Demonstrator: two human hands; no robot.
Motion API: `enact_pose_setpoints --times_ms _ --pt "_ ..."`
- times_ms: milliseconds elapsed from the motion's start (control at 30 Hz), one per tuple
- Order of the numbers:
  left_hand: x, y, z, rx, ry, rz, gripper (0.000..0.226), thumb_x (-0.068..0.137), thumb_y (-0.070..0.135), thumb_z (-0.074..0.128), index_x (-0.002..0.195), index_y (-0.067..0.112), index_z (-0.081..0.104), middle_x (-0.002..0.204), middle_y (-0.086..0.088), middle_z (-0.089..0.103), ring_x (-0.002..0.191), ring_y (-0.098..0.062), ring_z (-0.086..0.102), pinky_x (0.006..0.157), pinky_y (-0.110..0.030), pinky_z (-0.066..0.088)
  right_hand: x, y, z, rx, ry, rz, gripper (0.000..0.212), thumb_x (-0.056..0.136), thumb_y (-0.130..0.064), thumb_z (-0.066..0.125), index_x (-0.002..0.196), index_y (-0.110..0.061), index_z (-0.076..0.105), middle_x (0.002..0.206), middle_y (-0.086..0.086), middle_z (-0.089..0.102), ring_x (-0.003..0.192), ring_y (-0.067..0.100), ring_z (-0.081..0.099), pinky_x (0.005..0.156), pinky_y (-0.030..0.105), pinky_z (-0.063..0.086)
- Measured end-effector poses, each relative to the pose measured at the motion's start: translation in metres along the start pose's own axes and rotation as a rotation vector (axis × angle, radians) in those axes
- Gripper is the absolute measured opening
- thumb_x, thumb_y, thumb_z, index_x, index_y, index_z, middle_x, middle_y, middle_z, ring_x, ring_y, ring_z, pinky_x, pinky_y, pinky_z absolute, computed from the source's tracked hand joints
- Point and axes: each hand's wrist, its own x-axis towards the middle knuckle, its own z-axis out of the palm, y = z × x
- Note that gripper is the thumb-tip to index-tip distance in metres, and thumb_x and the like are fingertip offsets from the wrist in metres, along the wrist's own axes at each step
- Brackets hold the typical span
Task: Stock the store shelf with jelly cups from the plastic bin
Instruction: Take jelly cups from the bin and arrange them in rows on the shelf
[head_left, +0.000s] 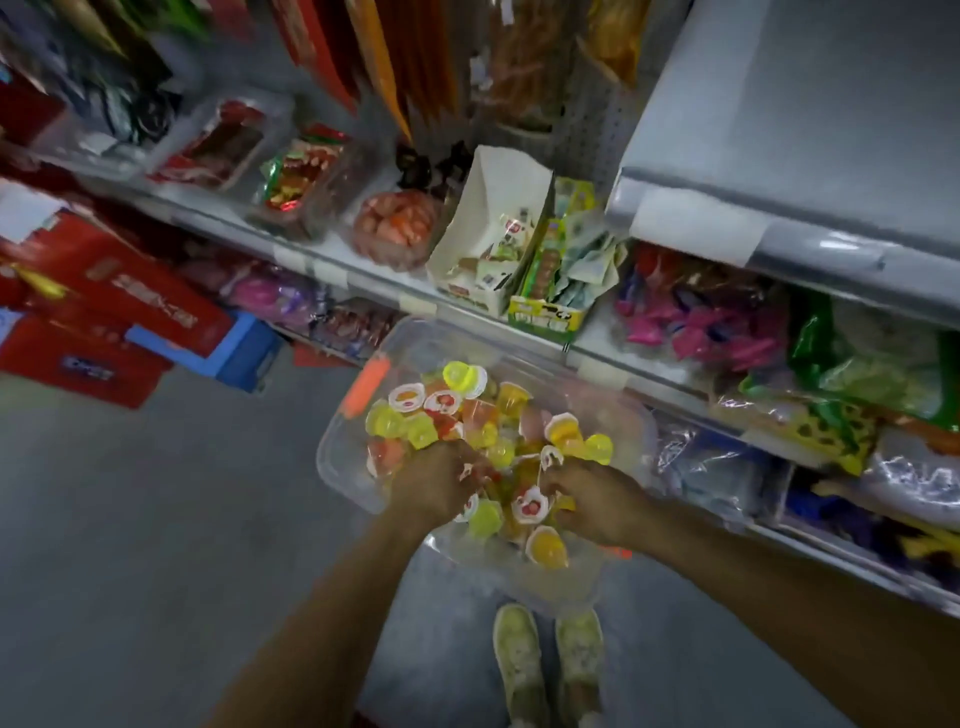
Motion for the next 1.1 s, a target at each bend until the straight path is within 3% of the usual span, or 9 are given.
enact_pose_setpoints --times_ms 233,367,433,533,633,733,867,967,1100 --pt "0.064 -0.041 0.075 0.375 -0.165 -0.137 0.070 0.084 0.043 0.069 0.144 0.025 0.039 0.145 -0.009 0.040 0.132 -0.037 0.041 0.102 -0.045 0.045 0.080 0.016 0.091 -0.402 -0.038 0.021 0.042 0.090 -0.010 0.047 0.132 -0.013 0.048 0.139 0.011 0.044 0.119 0.030 0.052 0.076 0.030 0.045" --pt "0.078 -0.040 0.093 0.430 -0.241 -0.191 0.084 0.080 0.039 0.077 0.146 0.019 0.030 0.145 -0.010 0.035 0.126 -0.035 0.049 0.094 -0.044 0.048 0.109 0.020 0.117 -0.557 -0.043 0.055 0.029 0.061 -0.014 0.073 0.090 -0.016 0.075 0.096 0.010 0.066 0.072 0.030 0.067 0.053 0.030 0.049" --pt "0.084 -0.042 0.096 0.434 -0.240 -0.197 0.083 0.079 0.033 0.079 0.145 0.017 0.032 0.143 -0.010 0.035 0.125 -0.036 0.051 0.093 -0.044 0.049 0.122 0.028 0.132 -0.572 -0.023 0.044 0.016 0.057 -0.016 0.062 0.067 -0.015 0.074 0.073 0.009 0.067 0.053 0.028 0.063 0.042 0.026 0.045" --pt "0.088 -0.044 0.099 0.494 -0.255 -0.156 0.073 0.085 0.018 0.072 0.146 0.016 0.033 0.143 -0.011 0.032 0.125 -0.039 0.050 0.096 -0.046 0.050 0.125 0.028 0.142 -0.621 0.054 0.006 0.034 0.067 -0.010 0.039 0.067 -0.013 0.073 0.069 0.012 0.067 0.057 0.031 0.064 0.044 0.030 0.047" --pt "0.090 -0.047 0.104 0.559 -0.250 -0.101 0.064 0.086 0.015 0.070 0.142 0.018 0.040 0.141 -0.009 0.038 0.126 -0.036 0.050 0.095 -0.047 0.051 0.125 0.025 0.145 -0.669 0.090 -0.038 0.025 0.065 -0.013 0.052 0.077 -0.013 0.074 0.069 0.013 0.067 0.058 0.032 0.064 0.046 0.031 0.048" --pt "0.090 -0.049 0.102 0.575 -0.192 -0.051 0.061 0.084 0.015 0.074 0.137 0.017 0.046 0.135 -0.007 0.048 0.119 -0.033 0.057 0.090 -0.043 0.054 0.125 0.026 0.142 -0.638 0.064 -0.026 0.031 0.067 -0.014 0.044 0.080 -0.012 0.073 0.068 0.011 0.067 0.057 0.027 0.064 0.047 0.028 0.047" --pt "0.080 -0.045 0.083 0.394 -0.129 -0.064 0.086 0.074 0.031 0.083 0.139 0.013 0.030 0.131 -0.010 0.049 0.115 -0.034 0.058 0.084 -0.041 0.051 0.105 0.019 0.113 -0.363 0.164 -0.004 0.037 0.055 -0.014 0.066 0.091 -0.007 0.068 0.081 0.016 0.067 0.074 0.033 0.066 0.055 0.034 0.052" --pt "0.065 -0.036 0.062 0.173 -0.028 -0.070 0.071 0.076 0.036 0.078 0.130 0.013 0.039 0.125 -0.011 0.053 0.110 -0.032 0.058 0.081 -0.037 0.048 0.088 0.018 0.086 -0.061 0.188 0.012 0.043 0.071 -0.035 0.064 0.107 -0.012 0.060 0.104 0.010 0.062 0.100 0.030 0.057 0.077 0.038 0.050" --pt "0.036 -0.018 0.027 -0.160 0.047 -0.095 0.043 0.081 0.034 0.072 0.118 0.015 0.059 0.114 -0.006 0.066 0.100 -0.024 0.062 0.076 -0.025 0.044 0.059 0.003 0.040 0.295 0.302 -0.050 0.039 0.070 -0.044 0.048 0.085 -0.015 0.069 0.082 0.005 0.069 0.081 0.027 0.063 0.070 0.038 0.051"
